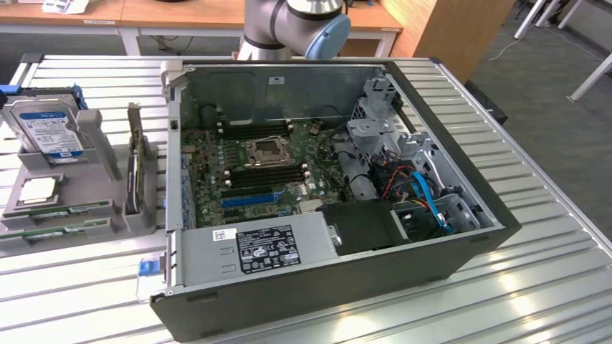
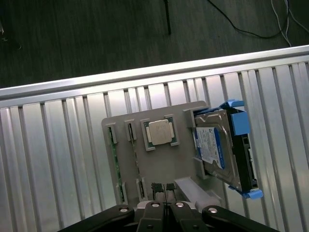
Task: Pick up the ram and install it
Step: 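Pick up the ram and move it above insertion slot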
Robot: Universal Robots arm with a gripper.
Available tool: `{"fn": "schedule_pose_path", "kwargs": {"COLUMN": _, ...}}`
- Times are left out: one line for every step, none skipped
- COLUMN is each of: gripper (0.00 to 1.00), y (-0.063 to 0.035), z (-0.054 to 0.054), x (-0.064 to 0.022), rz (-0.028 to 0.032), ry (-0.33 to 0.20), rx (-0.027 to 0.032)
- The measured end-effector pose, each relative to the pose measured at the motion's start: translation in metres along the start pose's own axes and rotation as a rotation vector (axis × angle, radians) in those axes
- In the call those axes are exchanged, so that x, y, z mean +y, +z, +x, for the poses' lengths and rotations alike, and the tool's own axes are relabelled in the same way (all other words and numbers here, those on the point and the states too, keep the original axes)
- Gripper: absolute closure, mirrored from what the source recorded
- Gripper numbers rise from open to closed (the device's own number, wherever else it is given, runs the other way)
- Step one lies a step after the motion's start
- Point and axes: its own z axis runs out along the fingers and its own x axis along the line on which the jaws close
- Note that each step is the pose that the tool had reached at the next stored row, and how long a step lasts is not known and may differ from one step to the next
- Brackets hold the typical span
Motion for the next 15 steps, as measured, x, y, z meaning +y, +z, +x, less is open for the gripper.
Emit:
{"fn": "schedule_pose_path", "kwargs": {"gripper": 0.9, "y": 0.0001, "z": 0.0, "x": 0.0, "rz": 0.0001, "ry": 0.0, "rx": -0.0001}}
{"fn": "schedule_pose_path", "kwargs": {"gripper": 0.9, "y": 0.0, "z": 0.0, "x": 0.0, "rz": 0.0, "ry": 0.0, "rx": 0.0}}
{"fn": "schedule_pose_path", "kwargs": {"gripper": 0.9, "y": 0.0, "z": 0.0, "x": 0.0, "rz": 0.0, "ry": 0.0, "rx": 0.0}}
{"fn": "schedule_pose_path", "kwargs": {"gripper": 0.9, "y": 0.0, "z": 0.0, "x": 0.0, "rz": 0.0, "ry": -0.001, "rx": 0.0}}
{"fn": "schedule_pose_path", "kwargs": {"gripper": 0.9, "y": 0.0, "z": 0.0, "x": 0.0, "rz": -0.0002, "ry": -0.003, "rx": 0.0002}}
{"fn": "schedule_pose_path", "kwargs": {"gripper": 0.9, "y": 0.0, "z": 0.0, "x": 0.0001, "rz": -0.0005, "ry": -0.005, "rx": 0.0004}}
{"fn": "schedule_pose_path", "kwargs": {"gripper": 0.9, "y": 0.0, "z": 0.0, "x": 0.0, "rz": -0.0007, "ry": -0.008, "rx": 0.0005}}
{"fn": "schedule_pose_path", "kwargs": {"gripper": 0.9, "y": 0.0001, "z": 0.0, "x": 0.0, "rz": -0.0008, "ry": -0.01, "rx": 0.0006}}
{"fn": "schedule_pose_path", "kwargs": {"gripper": 0.9, "y": 0.0, "z": 0.0, "x": 0.0, "rz": -0.0011, "ry": -0.012, "rx": 0.0007}}
{"fn": "schedule_pose_path", "kwargs": {"gripper": 0.9, "y": 0.0, "z": 0.0, "x": 0.0, "rz": -0.0012, "ry": -0.014, "rx": 0.0009}}
{"fn": "schedule_pose_path", "kwargs": {"gripper": 0.9, "y": 0.0, "z": 0.0, "x": 0.0, "rz": -0.0013, "ry": -0.015, "rx": 0.0009}}
{"fn": "schedule_pose_path", "kwargs": {"gripper": 0.9, "y": 0.0, "z": 0.0, "x": 0.0, "rz": -0.0013, "ry": -0.015, "rx": 0.0009}}
{"fn": "schedule_pose_path", "kwargs": {"gripper": 0.9, "y": 0.0, "z": 0.0, "x": 0.0, "rz": -0.0013, "ry": -0.015, "rx": 0.0009}}
{"fn": "schedule_pose_path", "kwargs": {"gripper": 0.9, "y": 0.0, "z": 0.0, "x": 0.0, "rz": -0.0013, "ry": -0.015, "rx": 0.0009}}
{"fn": "schedule_pose_path", "kwargs": {"gripper": 0.9, "y": 0.0, "z": 0.0, "x": 0.0, "rz": -0.0013, "ry": -0.015, "rx": 0.0009}}
